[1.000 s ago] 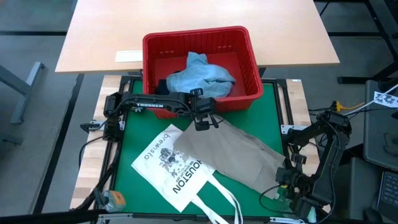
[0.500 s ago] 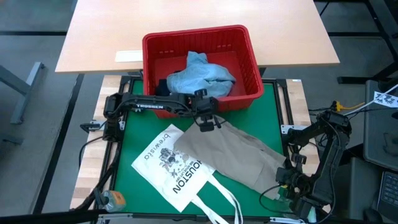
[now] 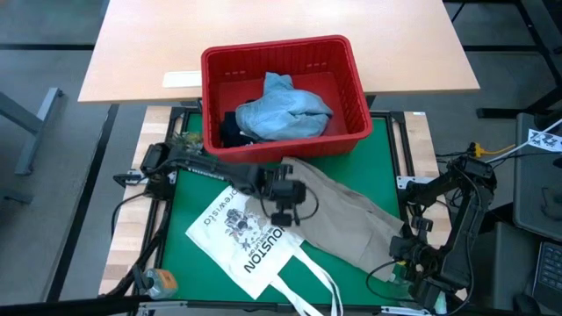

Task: Fold Laundry from Bin
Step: Fold the beige shorts

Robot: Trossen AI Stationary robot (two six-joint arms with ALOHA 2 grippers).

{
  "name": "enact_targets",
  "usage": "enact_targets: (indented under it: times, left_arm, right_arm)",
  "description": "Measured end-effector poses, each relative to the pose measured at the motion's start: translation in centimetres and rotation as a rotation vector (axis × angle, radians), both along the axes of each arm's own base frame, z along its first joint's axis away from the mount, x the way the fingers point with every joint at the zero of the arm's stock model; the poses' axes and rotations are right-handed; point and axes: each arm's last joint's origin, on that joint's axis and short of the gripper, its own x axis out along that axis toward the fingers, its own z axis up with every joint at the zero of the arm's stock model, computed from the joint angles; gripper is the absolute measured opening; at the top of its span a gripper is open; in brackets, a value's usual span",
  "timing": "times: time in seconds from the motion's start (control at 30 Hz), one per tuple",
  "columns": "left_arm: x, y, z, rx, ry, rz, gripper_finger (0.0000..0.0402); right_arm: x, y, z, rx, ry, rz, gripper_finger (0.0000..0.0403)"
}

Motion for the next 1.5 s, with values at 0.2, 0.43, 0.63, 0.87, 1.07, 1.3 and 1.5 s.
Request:
enact_targets:
  times: [0.2,0.43,0.63,0.87,1.07,1.3,1.5]
  left_arm:
    - [-1.4,-1.7,-4.5,0.005,0.086,-0.001,0.0085]
    - [-3.5,-1.4,-9.7,-0.01,0.168,0.085,0.0085]
    - [-5.4,-1.2,-12.7,-0.023,0.234,0.11,0.0085]
    - [-5.9,-1.3,-13.4,-0.016,0.227,0.105,0.0085]
    - [-5.7,-1.4,-13.4,-0.023,0.209,0.099,0.0085]
    - [-5.8,-1.8,-13.5,-0.024,0.212,0.085,0.0085]
    - [-6.0,-2.8,-13.5,-0.029,0.212,0.055,0.0085]
  right_arm:
    - [0.0,0.0,0.0,0.0,0.0,0.0,0.0005]
    - [0.0,0.0,0.0,0.0,0.001,0.0,0.0005]
    - [0.0,0.0,0.0,0.001,0.0,0.0,0.0005]
    - [0.0,0.0,0.0,0.0,0.0,-0.001,0.0005]
    - [0.0,0.0,0.0,0.001,0.002,-0.001,0.002]
    - [-0.2,0.1,0.0,0.022,0.064,-0.03,0.0113]
    - [-0.4,0.1,0.0,0.049,0.139,-0.055,0.0163]
